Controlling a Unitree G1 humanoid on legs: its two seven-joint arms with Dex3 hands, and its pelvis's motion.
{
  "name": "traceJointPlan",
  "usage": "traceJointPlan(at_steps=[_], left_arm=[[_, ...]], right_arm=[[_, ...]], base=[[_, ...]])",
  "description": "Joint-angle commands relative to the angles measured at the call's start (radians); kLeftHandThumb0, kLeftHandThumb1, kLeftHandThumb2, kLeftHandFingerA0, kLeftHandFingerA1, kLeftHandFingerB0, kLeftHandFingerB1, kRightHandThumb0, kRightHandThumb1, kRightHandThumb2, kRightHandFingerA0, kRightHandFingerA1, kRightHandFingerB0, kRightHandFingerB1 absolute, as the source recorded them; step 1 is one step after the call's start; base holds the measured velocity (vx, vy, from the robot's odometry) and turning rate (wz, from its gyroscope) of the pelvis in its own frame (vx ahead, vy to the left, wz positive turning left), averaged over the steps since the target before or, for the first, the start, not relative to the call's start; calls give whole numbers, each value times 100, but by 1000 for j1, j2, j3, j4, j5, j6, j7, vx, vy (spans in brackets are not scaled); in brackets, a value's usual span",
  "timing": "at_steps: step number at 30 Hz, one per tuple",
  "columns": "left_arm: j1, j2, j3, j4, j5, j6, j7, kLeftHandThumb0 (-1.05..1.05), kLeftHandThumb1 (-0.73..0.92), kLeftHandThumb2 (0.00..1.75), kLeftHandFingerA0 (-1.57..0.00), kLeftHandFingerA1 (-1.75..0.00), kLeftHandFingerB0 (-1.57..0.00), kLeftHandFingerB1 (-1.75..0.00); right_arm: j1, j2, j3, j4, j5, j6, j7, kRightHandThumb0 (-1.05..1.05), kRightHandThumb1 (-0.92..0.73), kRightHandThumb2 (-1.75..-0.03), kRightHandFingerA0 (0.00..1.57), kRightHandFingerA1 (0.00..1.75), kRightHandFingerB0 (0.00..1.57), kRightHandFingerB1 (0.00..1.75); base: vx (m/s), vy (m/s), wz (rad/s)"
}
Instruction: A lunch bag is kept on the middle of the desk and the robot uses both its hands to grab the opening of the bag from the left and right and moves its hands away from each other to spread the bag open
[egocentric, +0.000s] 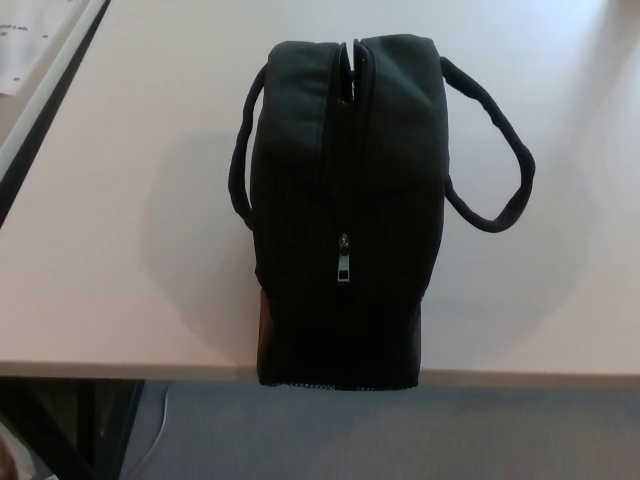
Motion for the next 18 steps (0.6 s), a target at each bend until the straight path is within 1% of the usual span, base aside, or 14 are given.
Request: traceJointPlan(at_steps=[1, 2, 3, 4, 5, 6, 8, 9, 11, 12, 13, 15, 17, 18], left_arm=[[98, 56, 299, -243, 59, -708, 182, 22, 59, 61, -30, -40, -15, -31], [77, 63, 367, -247, 107, -718, 236, 31, 56, 65, -31, -42, -21, -34], [53, 78, 453, -261, 149, -708, 295, 20, 43, 91, -22, -53, -12, -47], [46, 85, 485, -271, 144, -692, 303, 20, 43, 91, -22, -53, -12, -47], [31, 99, 529, -286, 152, -660, 329, 21, 42, 90, -25, -54, -15, -49], [3, 129, 585, -291, 170, -633, 366, 24, 40, 89, -31, -57, -13, -48], [-16, 152, 623, -297, 177, -609, 377, 25, 39, 89, -27, -55, -12, -48], [-39, 175, 651, -302, 181, -589, 388, 28, 36, 88, -32, -57, -14, -48], [-142, 280, 718, -256, 171, -561, 415, 25, 36, 88, -35, -58, -17, -50], [-169, 311, 729, -239, 159, -557, 411, 20, 37, 88, -28, -55, -18, -50], [-226, 373, 743, -217, 141, -546, 395, 15, 38, 87, -23, -54, -13, -48], [-317, 464, 755, -181, 147, -550, 388, 14, 38, 88, -21, -53, -10, -47], [-363, 486, 751, -176, 174, -553, 397, 13, 38, 88, -21, -53, -10, -47], [-426, 526, 741, -144, 194, -577, 411, 15, 57, 58, -31, -35, -21, -29]], right_arm=[[84, -155, -30, -223, -299, -414, -408, -26, -62, -107, 2, 52, 0, 48], [78, -173, -81, -239, -282, -393, -412, -30, -62, -62, 10, 24, 10, 25], [66, -203, -160, -258, -246, -364, -404, -34, -59, -72, 5, 26, 6, 24], [58, -220, -197, -264, -226, -356, -395, -34, -59, -72, 5, 26, 6, 24], [37, -248, -248, -266, -205, -337, -393, -25, -57, -70, 8, 23, 8, 23], [-3, -288, -308, -242, -193, -339, -428, -14, -57, -61, 9, 26, 11, 24], [-34, -315, -345, -217, -184, -353, -455, -11, -56, -61, 9, 26, 10, 24], [-56, -337, -373, -204, -169, -354, -453, -13, -55, -67, 9, 28, 9, 19], [-128, -400, -467, -195, -89, -331, -402, -12, -57, -71, 8, 22, 9, 21], [-146, -413, -487, -201, -77, -318, -393, -9, -56, -74, 9, 17, 8, 23], [-183, -443, -517, -216, -76, -294, -389, -10, -59, -85, 6, 22, 5, 26], [-252, -484, -547, -229, -94, -282, -403, -13, -60, -86, 5, 29, 7, 28], [-292, -510, -559, -222, -103, -289, -408, -15, -60, -86, 6, 29, 7, 27], [-328, -525, -568, -237, -98, -285, -390, -17, -60, -83, 6, 30, 7, 27]], base=[[0, 0, 0], [0, 0, 0], [0, 0, 0], [0, 0, 0], [0, 0, 0], [0, 0, 0], [0, 0, 0], [0, 0, 0], [0, 0, 0], [0, 0, 0], [0, 0, 0], [0, 0, 0], [0, 0, 0], [0, 0, 0]])
